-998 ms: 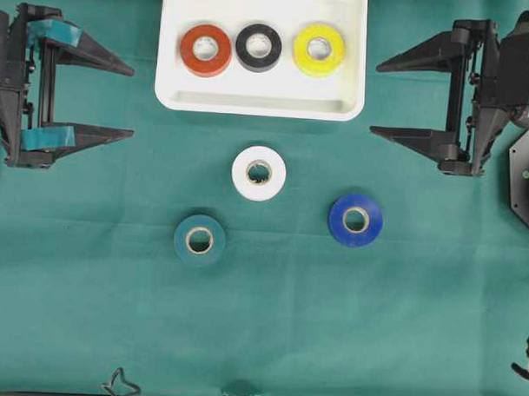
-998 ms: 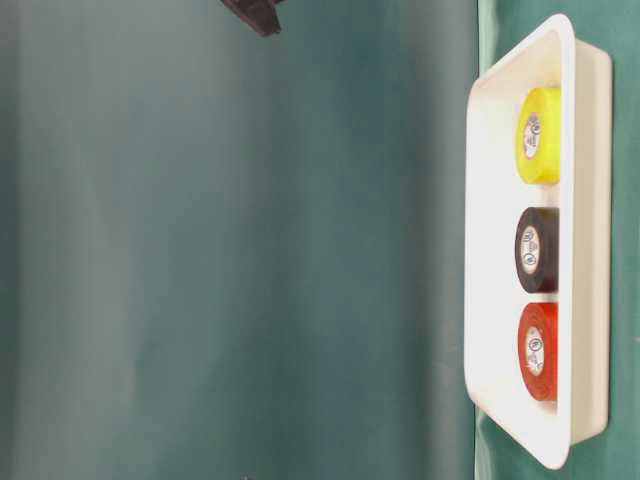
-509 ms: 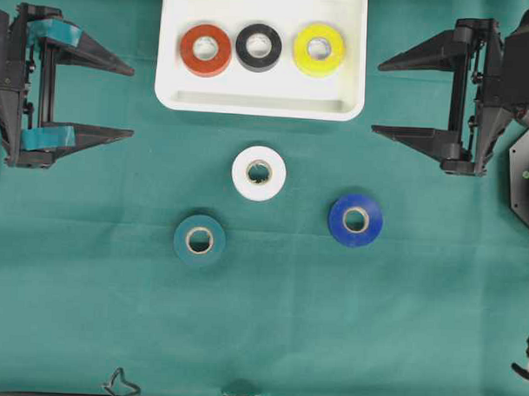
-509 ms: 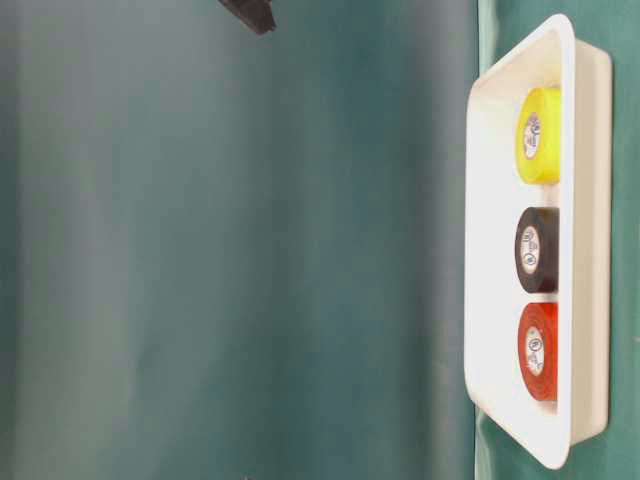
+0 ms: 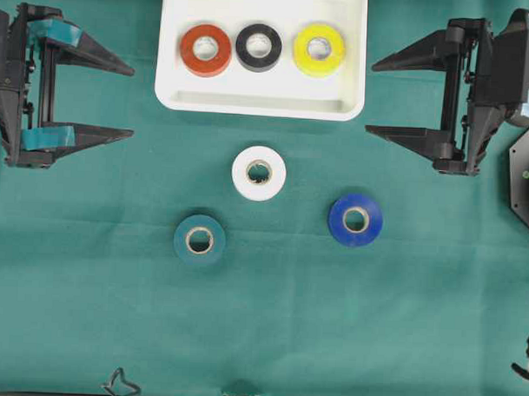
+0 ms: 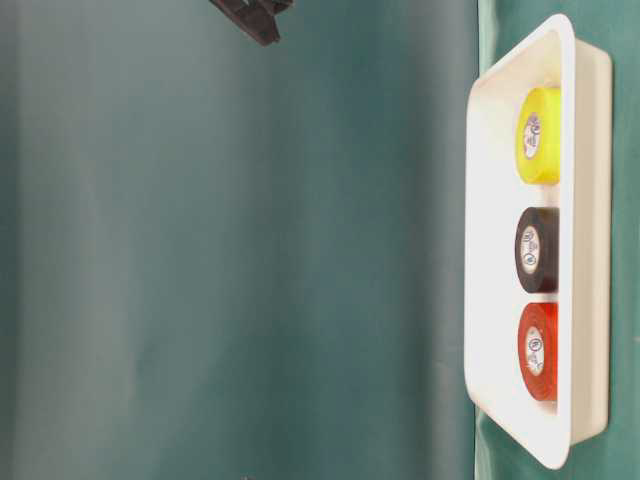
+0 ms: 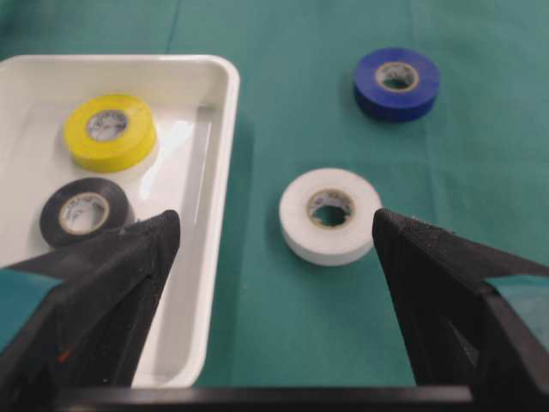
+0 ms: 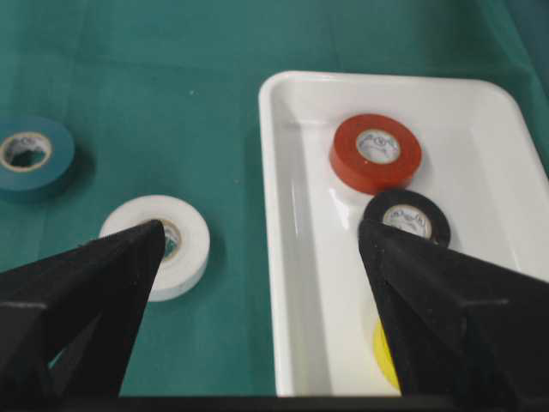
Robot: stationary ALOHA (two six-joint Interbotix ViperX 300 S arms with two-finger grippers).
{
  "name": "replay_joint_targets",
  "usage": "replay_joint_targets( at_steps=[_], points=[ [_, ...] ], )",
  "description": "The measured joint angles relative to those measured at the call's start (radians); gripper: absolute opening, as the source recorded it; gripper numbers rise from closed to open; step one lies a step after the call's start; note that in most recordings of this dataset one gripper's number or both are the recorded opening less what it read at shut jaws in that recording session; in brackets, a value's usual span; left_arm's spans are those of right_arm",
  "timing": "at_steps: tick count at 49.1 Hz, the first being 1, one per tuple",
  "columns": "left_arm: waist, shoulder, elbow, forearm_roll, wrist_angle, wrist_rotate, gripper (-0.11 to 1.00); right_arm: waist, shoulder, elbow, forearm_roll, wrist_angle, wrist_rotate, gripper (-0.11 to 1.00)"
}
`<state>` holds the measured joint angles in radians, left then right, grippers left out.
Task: Pick up the tape from a random location and place it into the white case.
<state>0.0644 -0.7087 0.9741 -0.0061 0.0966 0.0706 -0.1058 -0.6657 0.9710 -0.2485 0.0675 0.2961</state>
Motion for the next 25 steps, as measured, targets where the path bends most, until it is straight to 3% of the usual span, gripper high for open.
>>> replay_joint_targets(
  at_steps=[25],
  points=[
    [0.000, -0.031, 0.011, 0.000, 0.018, -0.002, 0.96, 0.014, -0.035, 0.000, 0.000, 0.058, -0.002, 0.89]
  ],
)
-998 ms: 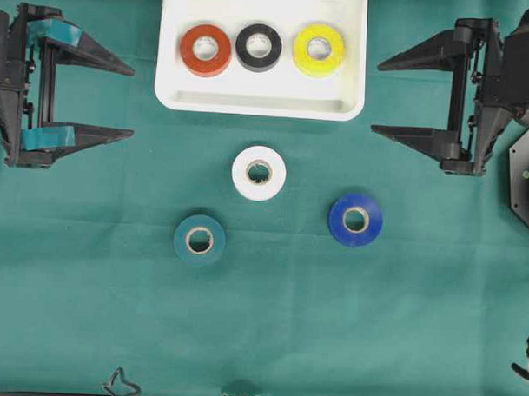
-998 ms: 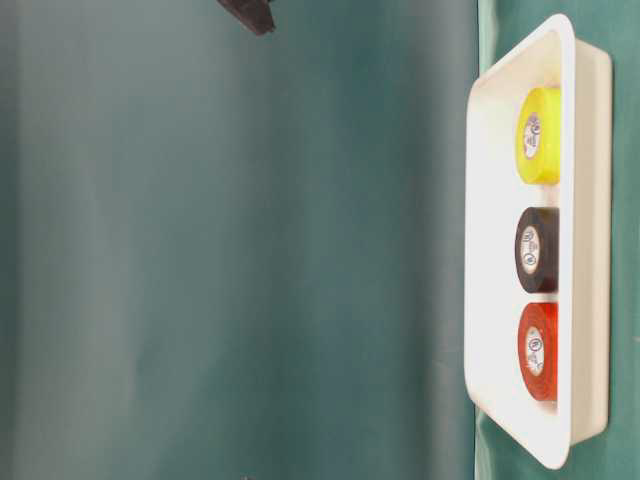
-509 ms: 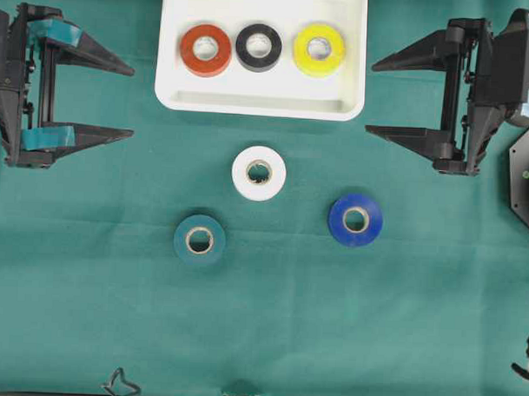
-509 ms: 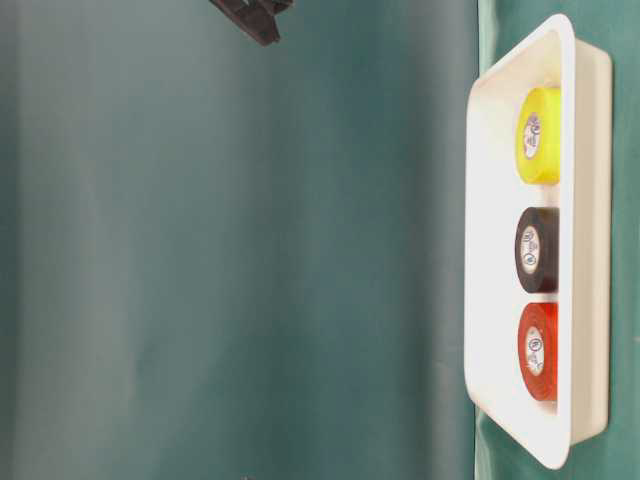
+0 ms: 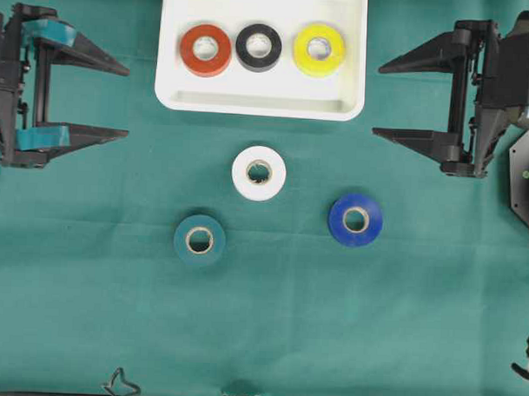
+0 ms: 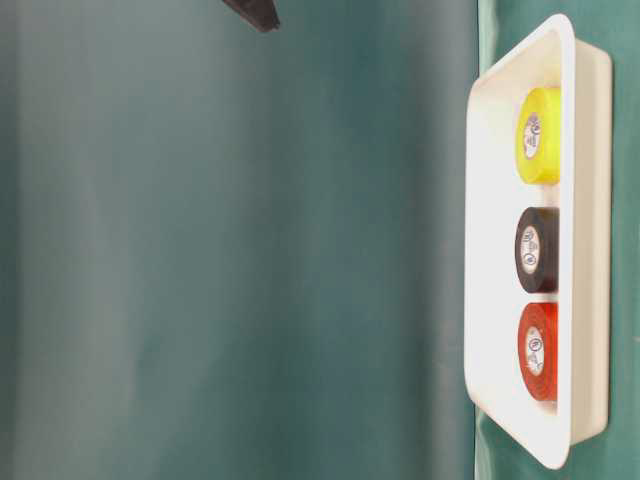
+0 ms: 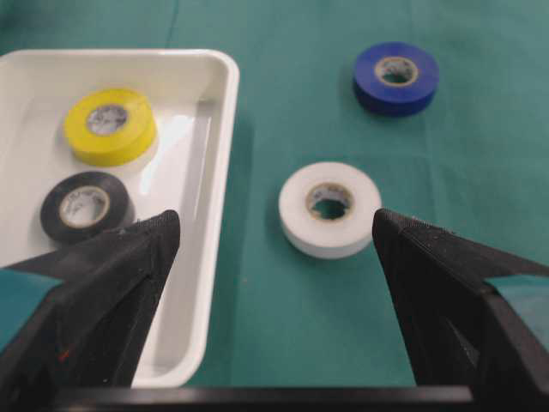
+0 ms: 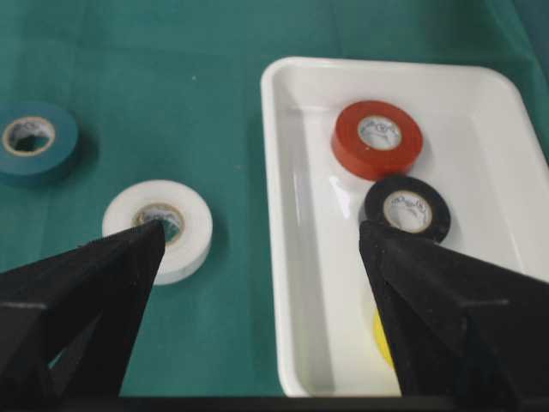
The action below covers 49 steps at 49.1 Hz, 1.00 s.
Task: Pick up the tape from a random location and place it into the white case.
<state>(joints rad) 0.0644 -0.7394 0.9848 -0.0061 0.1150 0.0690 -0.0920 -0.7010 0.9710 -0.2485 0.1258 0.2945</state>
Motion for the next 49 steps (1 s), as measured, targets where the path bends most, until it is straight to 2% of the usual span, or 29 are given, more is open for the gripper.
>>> replay_joint_targets(
  at_steps=[12, 49],
  points=[
    [0.000, -0.021, 0.006, 0.000, -0.002, -0.011, 0.96, 0.002, -0.006, 0.003, 0.000, -0.002, 0.000, 0.90],
    [0.000, 0.124, -0.025, 0.002, -0.117, -0.011, 0.96, 0.002, 0.089, 0.000, 0.000, -0.115, -0.005, 0.90]
  ],
)
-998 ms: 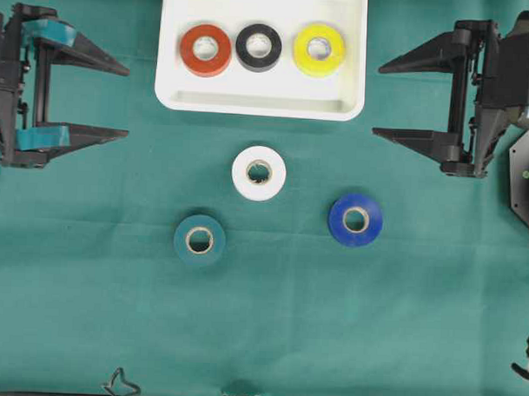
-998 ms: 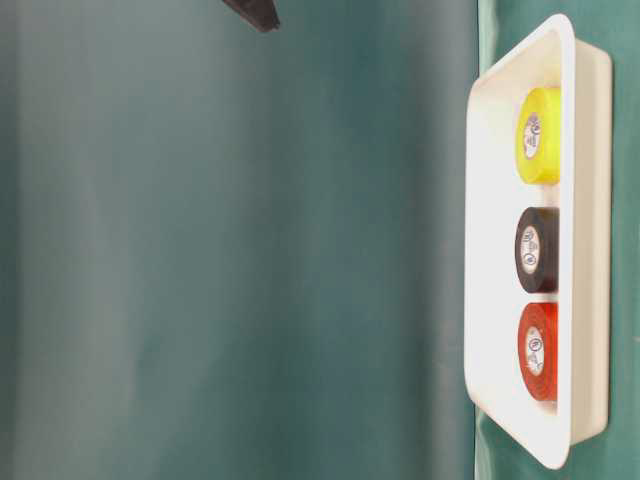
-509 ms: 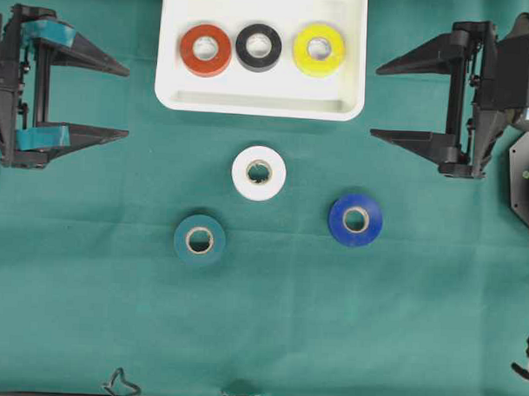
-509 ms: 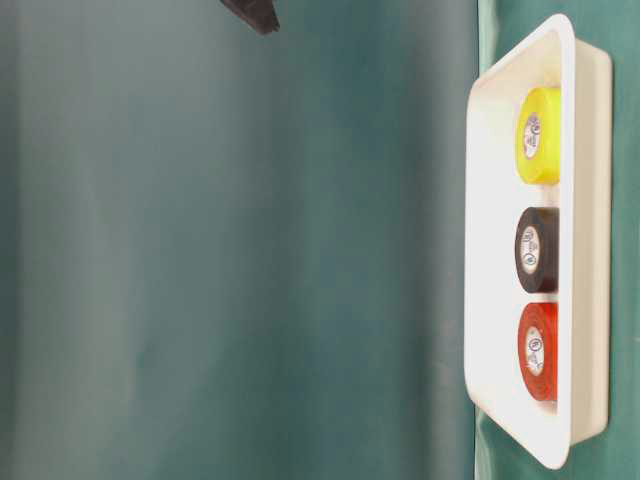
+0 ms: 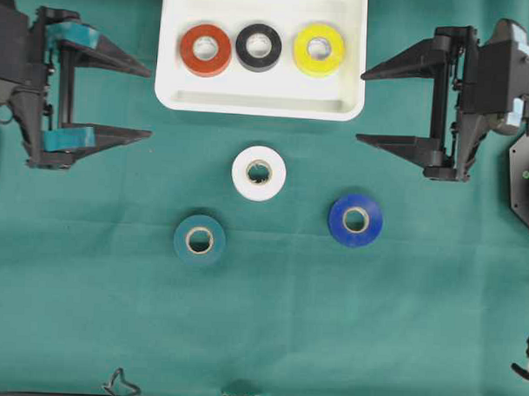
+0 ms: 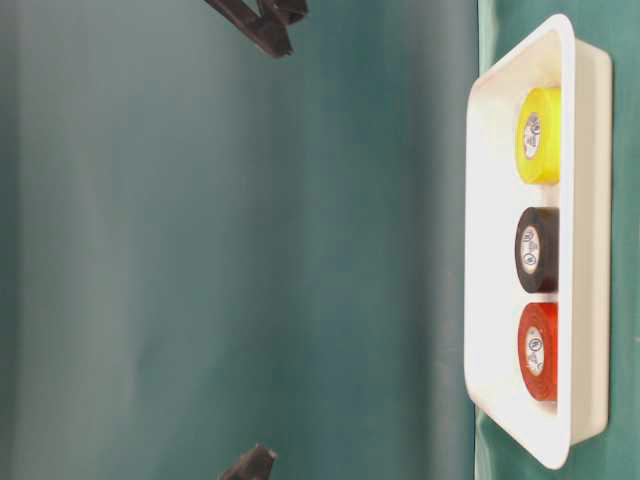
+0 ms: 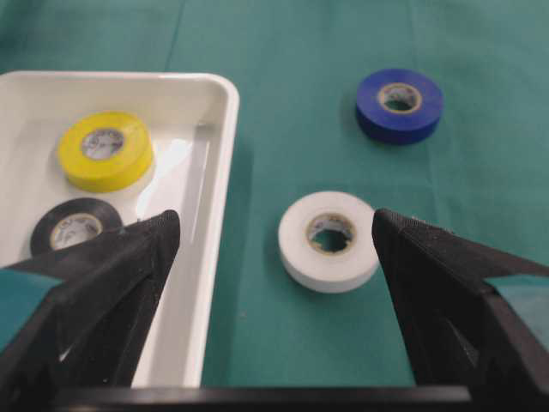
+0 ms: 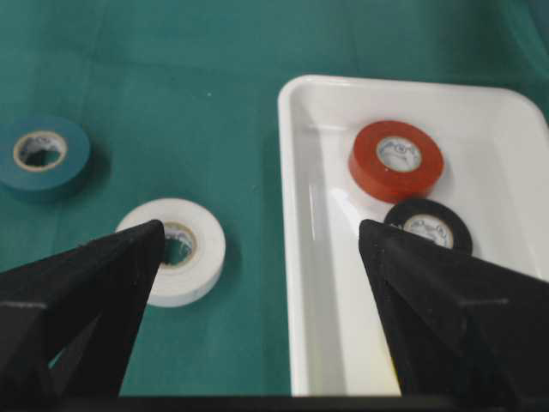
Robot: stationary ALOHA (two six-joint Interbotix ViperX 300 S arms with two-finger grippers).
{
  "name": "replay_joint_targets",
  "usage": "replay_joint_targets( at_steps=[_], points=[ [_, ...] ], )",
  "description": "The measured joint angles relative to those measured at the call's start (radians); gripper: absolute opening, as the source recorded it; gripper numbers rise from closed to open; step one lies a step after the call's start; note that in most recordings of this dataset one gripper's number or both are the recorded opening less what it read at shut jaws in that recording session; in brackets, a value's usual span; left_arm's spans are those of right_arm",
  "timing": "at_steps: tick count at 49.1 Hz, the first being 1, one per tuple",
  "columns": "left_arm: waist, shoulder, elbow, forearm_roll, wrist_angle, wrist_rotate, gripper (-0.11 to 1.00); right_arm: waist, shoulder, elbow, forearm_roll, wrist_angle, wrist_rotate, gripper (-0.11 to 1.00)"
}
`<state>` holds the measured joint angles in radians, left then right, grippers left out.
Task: Pick up the tape from a random location and place it into the white case.
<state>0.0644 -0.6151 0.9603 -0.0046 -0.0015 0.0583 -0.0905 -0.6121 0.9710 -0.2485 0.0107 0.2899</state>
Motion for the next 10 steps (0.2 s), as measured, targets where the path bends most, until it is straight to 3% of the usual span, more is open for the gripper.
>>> replay_joint_targets(
  at_steps=[10],
  points=[
    [0.000, 0.023, -0.012, -0.002, -0.002, 0.000, 0.96, 0.000, 0.002, -0.003, 0.000, 0.006, 0.000, 0.90]
  ],
)
